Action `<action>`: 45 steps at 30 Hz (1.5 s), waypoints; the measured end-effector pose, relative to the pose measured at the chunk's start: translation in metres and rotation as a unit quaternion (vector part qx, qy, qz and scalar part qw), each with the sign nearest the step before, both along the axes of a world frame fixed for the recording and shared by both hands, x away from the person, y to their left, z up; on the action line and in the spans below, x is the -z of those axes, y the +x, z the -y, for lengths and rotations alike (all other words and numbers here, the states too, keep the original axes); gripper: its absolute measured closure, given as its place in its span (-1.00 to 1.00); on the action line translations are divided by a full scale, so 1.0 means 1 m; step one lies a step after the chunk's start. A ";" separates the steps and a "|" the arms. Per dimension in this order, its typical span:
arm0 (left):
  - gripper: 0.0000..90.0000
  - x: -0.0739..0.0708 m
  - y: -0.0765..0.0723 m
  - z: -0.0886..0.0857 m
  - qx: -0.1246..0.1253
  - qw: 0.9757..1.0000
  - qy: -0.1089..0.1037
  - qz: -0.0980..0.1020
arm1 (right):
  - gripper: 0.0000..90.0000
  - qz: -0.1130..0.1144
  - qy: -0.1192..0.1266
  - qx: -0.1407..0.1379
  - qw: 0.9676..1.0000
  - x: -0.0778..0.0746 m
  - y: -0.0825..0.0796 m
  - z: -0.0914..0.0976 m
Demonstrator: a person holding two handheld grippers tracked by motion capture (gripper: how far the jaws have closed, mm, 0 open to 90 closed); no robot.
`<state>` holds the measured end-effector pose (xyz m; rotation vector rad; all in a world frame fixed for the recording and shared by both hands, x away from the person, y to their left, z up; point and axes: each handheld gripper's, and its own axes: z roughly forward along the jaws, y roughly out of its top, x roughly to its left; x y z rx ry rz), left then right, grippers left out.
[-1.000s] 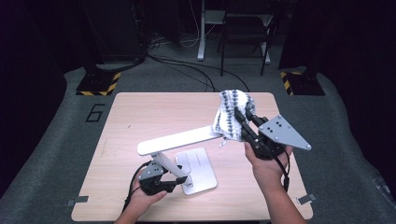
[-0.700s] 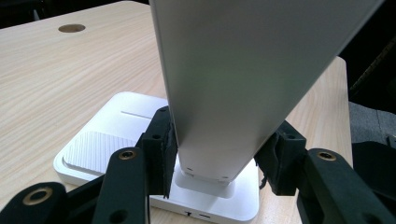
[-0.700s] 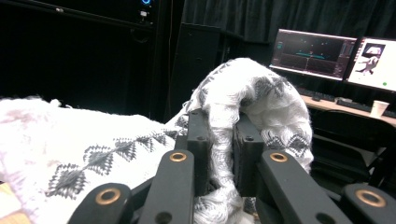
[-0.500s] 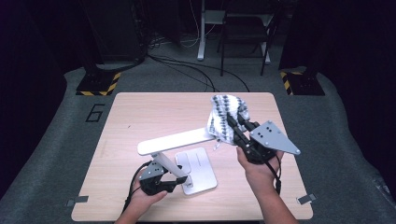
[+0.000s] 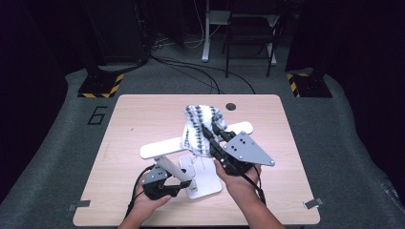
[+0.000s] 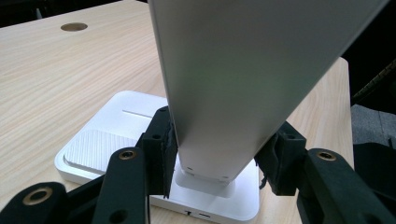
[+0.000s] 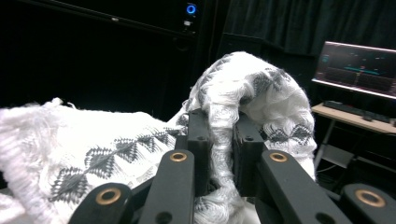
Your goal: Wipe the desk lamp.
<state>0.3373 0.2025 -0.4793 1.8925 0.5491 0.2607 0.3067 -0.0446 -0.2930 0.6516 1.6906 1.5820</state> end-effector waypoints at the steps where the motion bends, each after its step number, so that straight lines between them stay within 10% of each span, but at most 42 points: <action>1: 0.17 0.000 0.000 0.001 -0.003 1.000 -0.003 0.001 | 0.79 -0.001 0.000 -0.003 1.000 0.000 -0.001 -0.003; 45: 0.17 -0.003 -0.002 0.005 -0.010 1.000 0.012 -0.006 | 0.77 -0.005 -0.022 -0.101 0.995 0.000 -0.020 -0.087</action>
